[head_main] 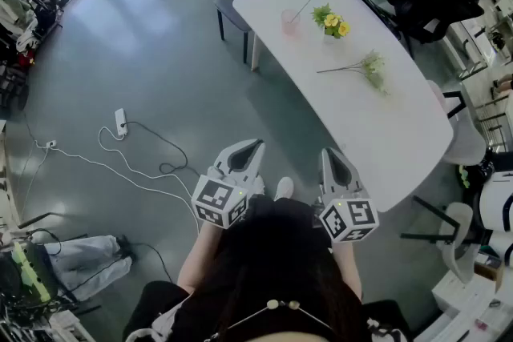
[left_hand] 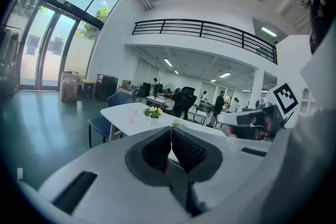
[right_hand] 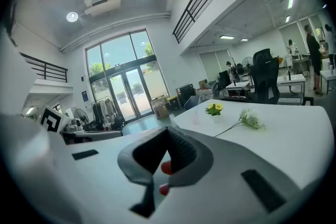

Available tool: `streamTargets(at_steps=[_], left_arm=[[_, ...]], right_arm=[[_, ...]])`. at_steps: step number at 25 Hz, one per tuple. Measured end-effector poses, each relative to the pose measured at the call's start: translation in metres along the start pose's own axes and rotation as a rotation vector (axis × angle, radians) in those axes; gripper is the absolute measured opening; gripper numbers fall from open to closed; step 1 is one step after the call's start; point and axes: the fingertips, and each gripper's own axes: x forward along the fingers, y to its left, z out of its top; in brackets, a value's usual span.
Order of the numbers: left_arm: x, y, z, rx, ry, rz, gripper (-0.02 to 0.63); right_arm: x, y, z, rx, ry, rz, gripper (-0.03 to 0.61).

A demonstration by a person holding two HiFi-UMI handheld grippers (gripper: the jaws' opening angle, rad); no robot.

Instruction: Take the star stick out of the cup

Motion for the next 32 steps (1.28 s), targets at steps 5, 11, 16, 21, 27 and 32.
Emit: streamTargets(at_steps=[5,11,16,21,27,32], left_arm=[[-0.005,0.016,0.000,-0.007,0.000,0.010,0.008],[-0.022,0.036,-0.004,-0.022,-0.008,0.022,0.008],[-0.034,0.054,-0.014,-0.021,0.009,0.017,0.008],[-0.031,0.064,-0.012,-0.031,0.017,0.009,0.008],[-0.015,0.090,-0.015,-0.046,0.044,0.031,0.008],[0.021,0.117,-0.001,-0.046,0.052,0.062,0.008]], right_arm=[[0.012,0.010,0.000,-0.005,0.002,0.001,0.003],[0.022,0.033,-0.009,-0.002,0.023,0.017,0.003],[0.034,0.058,-0.018,-0.014,0.028,0.047,0.003],[0.045,0.058,-0.014,0.021,0.024,0.044,0.004],[0.078,0.037,-0.015,0.017,0.051,0.014,0.005],[0.123,-0.015,0.009,-0.019,0.054,-0.056,0.005]])
